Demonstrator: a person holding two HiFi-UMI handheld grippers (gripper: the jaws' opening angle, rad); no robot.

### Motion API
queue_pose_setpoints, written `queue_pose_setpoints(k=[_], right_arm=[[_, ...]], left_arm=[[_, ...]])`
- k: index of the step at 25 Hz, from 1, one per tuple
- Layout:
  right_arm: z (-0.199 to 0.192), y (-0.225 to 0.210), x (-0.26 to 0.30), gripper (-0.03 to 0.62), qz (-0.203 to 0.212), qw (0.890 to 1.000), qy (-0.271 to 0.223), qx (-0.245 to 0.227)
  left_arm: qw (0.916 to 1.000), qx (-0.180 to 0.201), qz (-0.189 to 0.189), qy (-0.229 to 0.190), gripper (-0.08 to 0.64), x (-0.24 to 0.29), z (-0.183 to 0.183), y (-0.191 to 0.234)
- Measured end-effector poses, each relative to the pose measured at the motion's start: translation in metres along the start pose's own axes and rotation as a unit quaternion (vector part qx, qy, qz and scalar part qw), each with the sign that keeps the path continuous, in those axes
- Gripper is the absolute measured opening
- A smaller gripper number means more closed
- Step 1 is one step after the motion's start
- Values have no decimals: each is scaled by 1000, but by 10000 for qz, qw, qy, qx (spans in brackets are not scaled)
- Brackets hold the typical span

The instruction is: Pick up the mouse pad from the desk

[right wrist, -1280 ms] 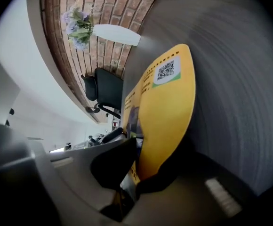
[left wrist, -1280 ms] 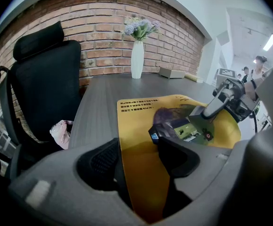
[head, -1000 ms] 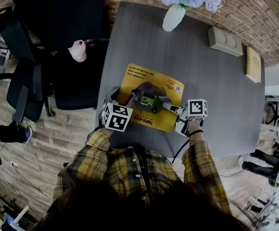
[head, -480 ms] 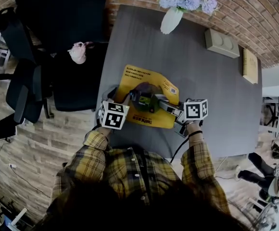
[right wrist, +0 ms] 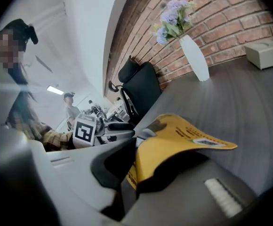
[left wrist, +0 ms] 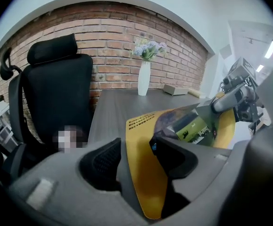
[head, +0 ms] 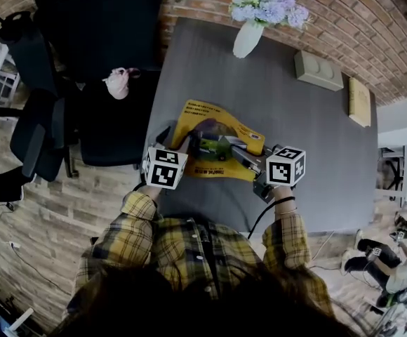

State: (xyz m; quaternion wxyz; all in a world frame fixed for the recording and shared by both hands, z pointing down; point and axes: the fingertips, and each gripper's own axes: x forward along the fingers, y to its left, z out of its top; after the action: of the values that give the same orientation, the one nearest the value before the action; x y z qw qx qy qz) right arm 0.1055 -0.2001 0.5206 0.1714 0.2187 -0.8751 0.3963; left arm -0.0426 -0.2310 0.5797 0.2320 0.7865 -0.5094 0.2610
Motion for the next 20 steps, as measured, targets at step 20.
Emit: queue_pose_setpoints(k=[20], right_arm=[[70, 62, -87, 14, -1756, 9418, -1786, -2243]], left_arm=[[9913, 62, -57, -1317, 235, -77, 77, -18]])
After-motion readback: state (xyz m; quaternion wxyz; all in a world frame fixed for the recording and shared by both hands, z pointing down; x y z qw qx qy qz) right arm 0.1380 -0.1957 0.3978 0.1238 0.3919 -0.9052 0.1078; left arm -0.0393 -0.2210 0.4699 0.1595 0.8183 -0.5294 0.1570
